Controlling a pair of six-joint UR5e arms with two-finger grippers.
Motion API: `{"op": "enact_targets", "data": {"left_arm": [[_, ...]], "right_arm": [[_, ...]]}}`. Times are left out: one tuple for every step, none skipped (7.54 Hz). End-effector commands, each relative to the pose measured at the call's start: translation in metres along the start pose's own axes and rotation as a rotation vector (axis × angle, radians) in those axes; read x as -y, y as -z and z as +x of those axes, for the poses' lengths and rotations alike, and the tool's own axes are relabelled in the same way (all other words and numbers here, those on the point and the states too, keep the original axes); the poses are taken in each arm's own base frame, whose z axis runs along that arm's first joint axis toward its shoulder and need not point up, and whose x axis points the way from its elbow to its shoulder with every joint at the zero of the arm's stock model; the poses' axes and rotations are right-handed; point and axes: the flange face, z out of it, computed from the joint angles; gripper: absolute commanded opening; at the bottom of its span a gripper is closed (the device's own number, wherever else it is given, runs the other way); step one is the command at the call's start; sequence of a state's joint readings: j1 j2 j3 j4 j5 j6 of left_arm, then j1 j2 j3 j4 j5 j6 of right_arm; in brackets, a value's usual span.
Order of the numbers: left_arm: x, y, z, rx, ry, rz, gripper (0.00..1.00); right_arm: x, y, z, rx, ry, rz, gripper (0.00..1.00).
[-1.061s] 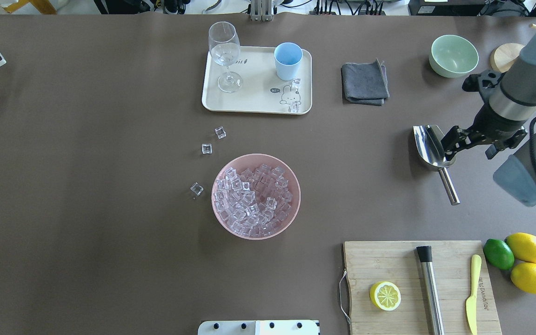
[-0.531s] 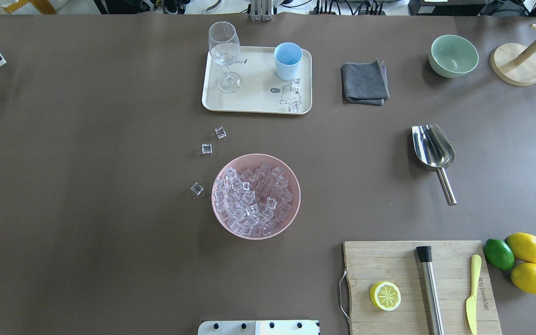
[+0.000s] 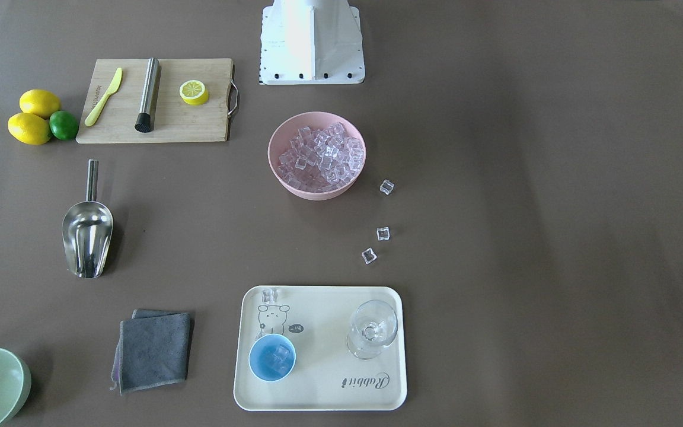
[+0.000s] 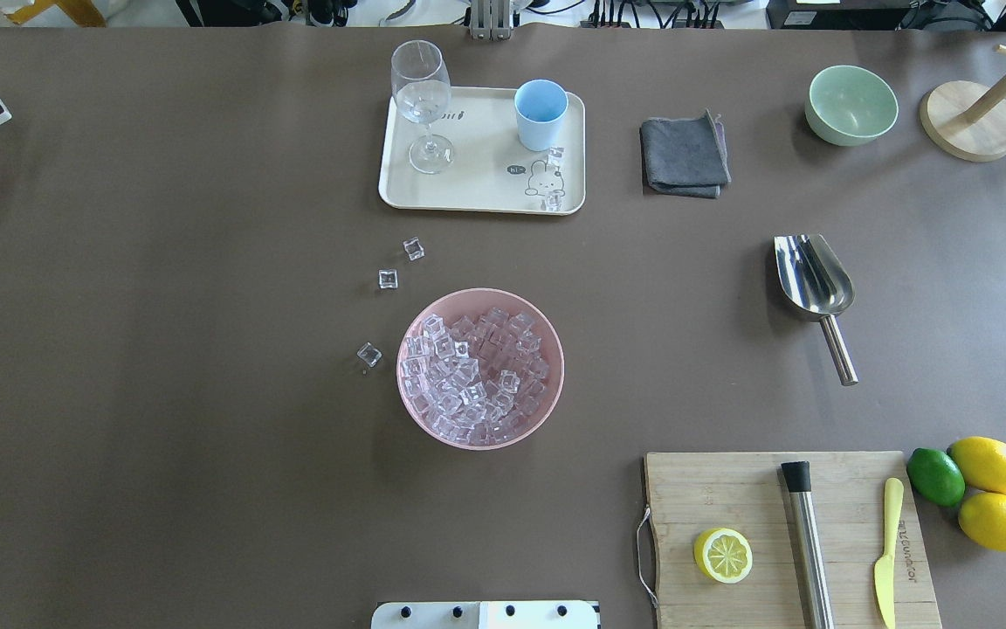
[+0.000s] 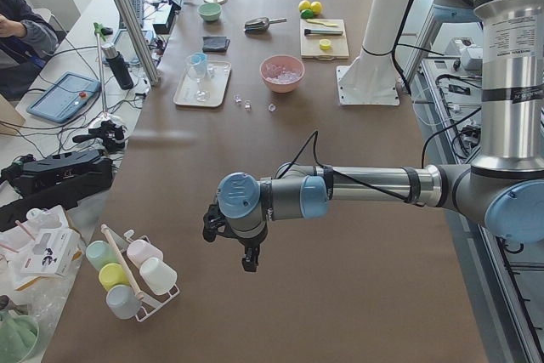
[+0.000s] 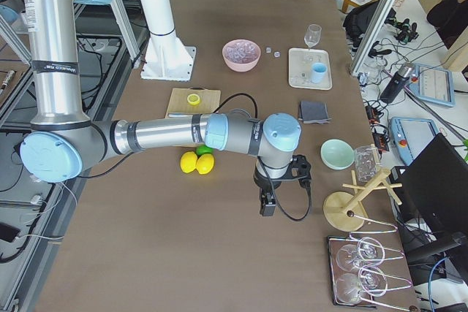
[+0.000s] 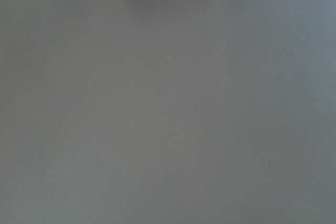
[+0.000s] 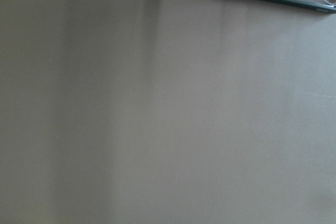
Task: Put ice in cup with scoop
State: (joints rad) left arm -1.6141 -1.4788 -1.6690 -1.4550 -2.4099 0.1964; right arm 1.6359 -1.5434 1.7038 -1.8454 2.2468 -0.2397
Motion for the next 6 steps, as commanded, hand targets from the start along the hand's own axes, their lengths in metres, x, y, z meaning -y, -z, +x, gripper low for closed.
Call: {"op": "enact_targets", "data": {"left_arm": [[0.0002,0.0004,0.0007,0.000,-0.003,0.001,0.98],[0.0000,0.0009,0.0003,0.000,-0.001,0.002,0.98],[-0.0009,0.0003,-0.0003,0.000,0.001,0.000,0.98],[-0.0001,-0.0002,-0.0001,0.001,0.002,-0.001,0.98],[-0.0010,0.0008,-0.0007,0.000,0.004,0.001,0.98],[-0.0014,-0.0003,-0.0019,-0.001,0.007,-0.002,0.98]], "right_arm": [[-0.0168,-0.0125,0.0224,0.006,-0.008,-0.020,1.00],[-0.0176,-0.0137,0.0230,0.008,-0.010,-0.022,1.00],[-0.0168,-0.0125,0.0223,0.008,-0.008,-0.019,1.00],[-0.0167,-0.0125,0.0223,0.008,-0.008,-0.019,1.00],[-0.0167,-0.0125,0.0221,0.009,-0.008,-0.019,1.00],[-0.0166,-0.0125,0.0217,0.014,-0.011,-0.018,1.00]]}}
